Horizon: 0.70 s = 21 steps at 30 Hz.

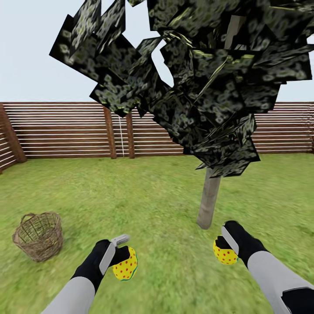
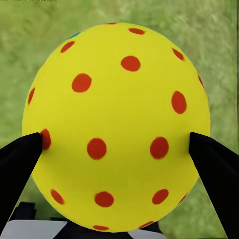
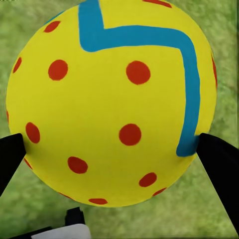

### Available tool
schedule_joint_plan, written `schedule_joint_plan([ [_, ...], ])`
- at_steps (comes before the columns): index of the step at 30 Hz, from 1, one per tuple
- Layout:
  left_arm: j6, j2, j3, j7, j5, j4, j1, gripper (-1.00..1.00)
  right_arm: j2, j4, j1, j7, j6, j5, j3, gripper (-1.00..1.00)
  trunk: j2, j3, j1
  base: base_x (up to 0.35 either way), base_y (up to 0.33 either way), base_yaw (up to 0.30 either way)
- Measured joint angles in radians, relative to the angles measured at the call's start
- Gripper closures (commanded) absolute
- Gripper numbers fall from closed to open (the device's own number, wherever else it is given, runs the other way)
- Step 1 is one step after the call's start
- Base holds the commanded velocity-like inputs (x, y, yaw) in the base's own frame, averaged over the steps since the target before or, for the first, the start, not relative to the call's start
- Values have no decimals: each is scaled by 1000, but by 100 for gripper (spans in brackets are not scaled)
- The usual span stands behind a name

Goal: Take the three Easter eggs out of the wicker basket on the lawn in the garden, then place them on the lawn next to a single tree (choose any tree) so that all three eggs are next to the same tree and none are left in the basket.

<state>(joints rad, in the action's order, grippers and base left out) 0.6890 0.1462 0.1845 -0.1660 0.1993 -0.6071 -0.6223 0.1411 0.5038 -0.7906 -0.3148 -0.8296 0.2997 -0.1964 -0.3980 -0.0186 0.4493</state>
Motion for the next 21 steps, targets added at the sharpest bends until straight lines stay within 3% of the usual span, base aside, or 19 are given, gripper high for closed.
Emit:
schedule_joint_plan([
  [17, 0, 0, 0, 0, 0, 0, 0, 100, -3, 0, 0, 0, 0, 0, -4, 100, -1, 19, 0, 0, 0, -237],
  [21, 1, 0, 0, 8, 1, -1, 0, 100, -3, 0, -1, 0, 0, -1, -4, 100, -1, 21, 0, 0, 0, -56],
])
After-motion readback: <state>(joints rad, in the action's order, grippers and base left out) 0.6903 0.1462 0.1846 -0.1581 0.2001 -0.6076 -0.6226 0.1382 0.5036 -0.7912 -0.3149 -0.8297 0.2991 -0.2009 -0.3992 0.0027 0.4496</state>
